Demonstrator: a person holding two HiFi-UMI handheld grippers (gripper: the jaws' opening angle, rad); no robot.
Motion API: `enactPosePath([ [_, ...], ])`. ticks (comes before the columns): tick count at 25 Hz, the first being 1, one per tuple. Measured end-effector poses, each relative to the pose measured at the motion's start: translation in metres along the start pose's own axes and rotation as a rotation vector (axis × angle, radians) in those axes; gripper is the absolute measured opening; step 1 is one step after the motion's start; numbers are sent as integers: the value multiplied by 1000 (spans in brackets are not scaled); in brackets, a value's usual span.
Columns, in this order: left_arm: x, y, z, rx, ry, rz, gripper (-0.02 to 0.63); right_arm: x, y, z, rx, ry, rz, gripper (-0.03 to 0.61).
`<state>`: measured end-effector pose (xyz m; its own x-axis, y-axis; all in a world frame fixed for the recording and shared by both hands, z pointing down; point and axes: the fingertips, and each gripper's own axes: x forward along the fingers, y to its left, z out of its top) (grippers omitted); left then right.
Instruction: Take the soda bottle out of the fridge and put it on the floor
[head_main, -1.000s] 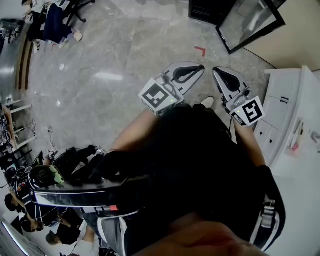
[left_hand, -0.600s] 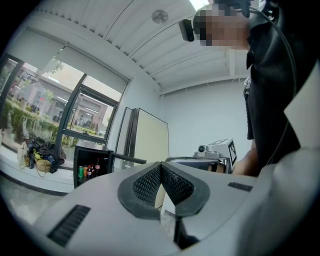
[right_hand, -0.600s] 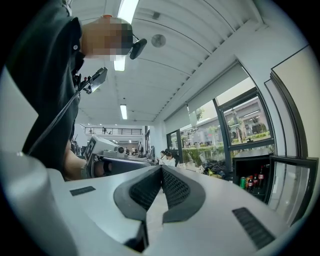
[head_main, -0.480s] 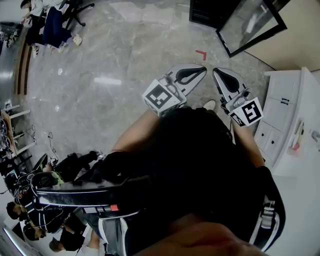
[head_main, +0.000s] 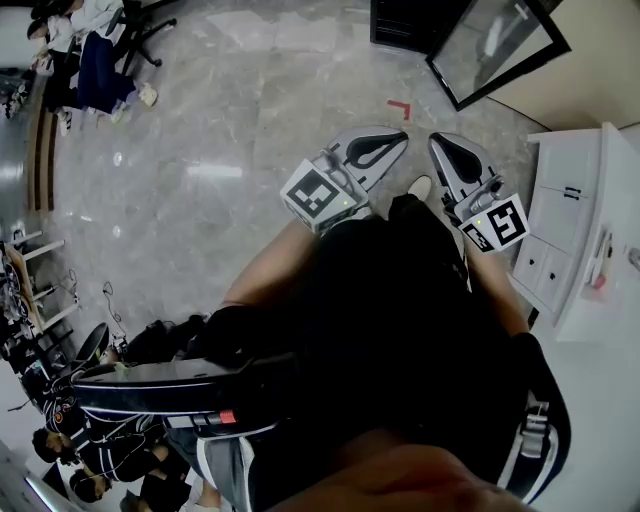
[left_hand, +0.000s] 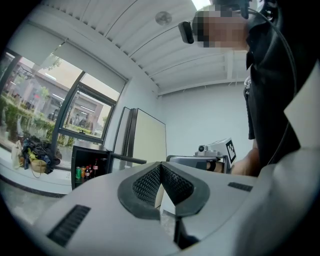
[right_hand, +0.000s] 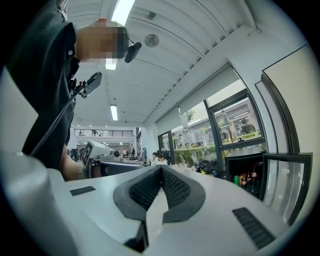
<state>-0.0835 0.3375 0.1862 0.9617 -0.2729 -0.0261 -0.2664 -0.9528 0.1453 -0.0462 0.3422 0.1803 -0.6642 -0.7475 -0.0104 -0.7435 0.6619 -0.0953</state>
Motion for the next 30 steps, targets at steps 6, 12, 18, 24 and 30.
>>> enactPosePath([
  [6, 42, 16, -2, -14, -6, -6, 5, -4, -46, -2, -7, 0, 7, 12],
  [12, 98, 52, 15, 9, -7, 18, 5, 12, -107, 10, -22, 0, 43, 12],
  [18, 163, 72, 30, -5, -19, 59, 4, 10, -165, 18, -18, -5, 109, 12],
  [24, 202, 93, 26, 13, 2, 101, 5, 14, -211, 20, -16, -6, 141, 12],
  [30, 217, 122, 26, 5, 20, 121, 5, 31, -247, 24, -2, -17, 120, 12],
])
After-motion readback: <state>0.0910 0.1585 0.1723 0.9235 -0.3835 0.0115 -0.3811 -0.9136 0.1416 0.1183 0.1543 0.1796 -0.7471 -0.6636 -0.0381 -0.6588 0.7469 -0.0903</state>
